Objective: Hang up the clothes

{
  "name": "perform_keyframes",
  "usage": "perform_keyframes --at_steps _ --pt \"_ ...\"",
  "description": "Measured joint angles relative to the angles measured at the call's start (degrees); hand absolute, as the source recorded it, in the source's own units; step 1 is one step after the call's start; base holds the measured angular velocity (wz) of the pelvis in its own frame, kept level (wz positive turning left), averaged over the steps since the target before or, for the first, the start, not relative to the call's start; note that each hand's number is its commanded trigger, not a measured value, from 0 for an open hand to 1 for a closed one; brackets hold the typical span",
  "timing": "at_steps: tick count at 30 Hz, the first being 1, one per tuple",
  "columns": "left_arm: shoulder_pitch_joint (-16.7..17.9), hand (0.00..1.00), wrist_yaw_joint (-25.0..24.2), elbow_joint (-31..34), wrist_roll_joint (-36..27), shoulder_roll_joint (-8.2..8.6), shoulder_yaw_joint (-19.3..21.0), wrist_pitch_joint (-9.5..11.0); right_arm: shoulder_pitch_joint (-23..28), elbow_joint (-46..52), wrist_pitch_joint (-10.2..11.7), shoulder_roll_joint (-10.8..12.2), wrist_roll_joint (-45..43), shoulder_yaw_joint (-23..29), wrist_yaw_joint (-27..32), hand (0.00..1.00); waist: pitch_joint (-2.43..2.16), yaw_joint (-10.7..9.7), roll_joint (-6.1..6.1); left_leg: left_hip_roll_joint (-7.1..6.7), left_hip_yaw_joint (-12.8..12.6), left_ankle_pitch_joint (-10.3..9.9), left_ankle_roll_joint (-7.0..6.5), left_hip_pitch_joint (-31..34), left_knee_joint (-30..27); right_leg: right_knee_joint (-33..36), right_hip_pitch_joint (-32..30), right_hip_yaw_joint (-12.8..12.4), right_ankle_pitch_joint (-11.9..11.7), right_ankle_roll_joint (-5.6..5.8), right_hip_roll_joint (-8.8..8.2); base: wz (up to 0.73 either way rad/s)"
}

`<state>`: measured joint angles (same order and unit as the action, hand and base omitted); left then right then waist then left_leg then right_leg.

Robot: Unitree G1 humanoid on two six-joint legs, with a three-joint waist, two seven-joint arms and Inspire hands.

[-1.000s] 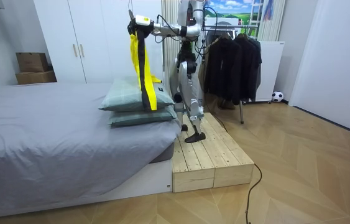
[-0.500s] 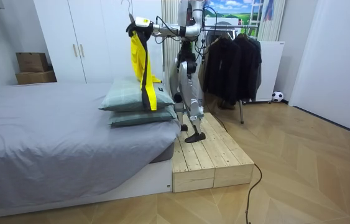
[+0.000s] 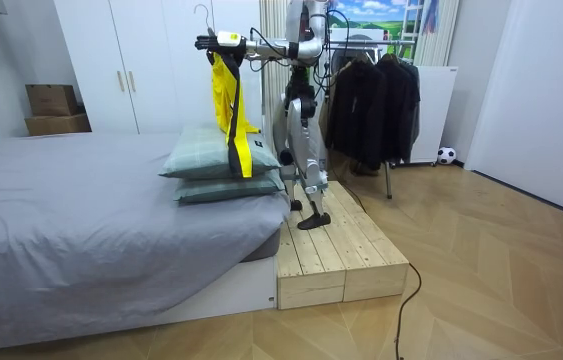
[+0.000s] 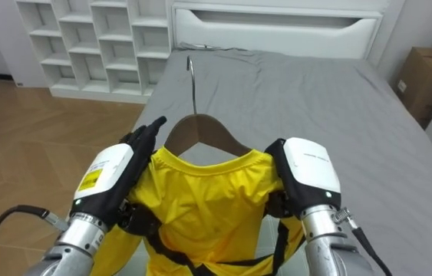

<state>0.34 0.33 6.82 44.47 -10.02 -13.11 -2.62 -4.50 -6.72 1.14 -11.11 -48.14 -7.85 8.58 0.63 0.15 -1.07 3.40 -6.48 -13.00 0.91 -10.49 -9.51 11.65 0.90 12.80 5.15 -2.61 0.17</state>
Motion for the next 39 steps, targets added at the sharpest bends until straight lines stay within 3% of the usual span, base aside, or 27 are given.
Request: perform_keyframes --at_steps 23,39 --pt "0.1 0.00 -2.3 -0.2 0.0 -0.23 -0.1 -0.1 0.0 -1.6 0.1 -0.1 -1.3 0.1 0.2 1.00 -0.09 0.0 -0.14 0.00 0.1 0.0 0.00 0.6 -0.1 0.3 -0.8 -0.2 0.0 -0.01 -0.15 0.00" --pt "0.1 0.00 -2.2 -0.2 0.0 -1.61 0.1 0.1 0.0 -1.6 0.8 -2.6 1.8 0.5 1.0 1.00 -0.07 -0.1 -0.46 -0.01 0.1 0.0 0.00 0.9 0.0 -0.1 -1.0 -0.1 0.0 0.00 -0.13 0.00"
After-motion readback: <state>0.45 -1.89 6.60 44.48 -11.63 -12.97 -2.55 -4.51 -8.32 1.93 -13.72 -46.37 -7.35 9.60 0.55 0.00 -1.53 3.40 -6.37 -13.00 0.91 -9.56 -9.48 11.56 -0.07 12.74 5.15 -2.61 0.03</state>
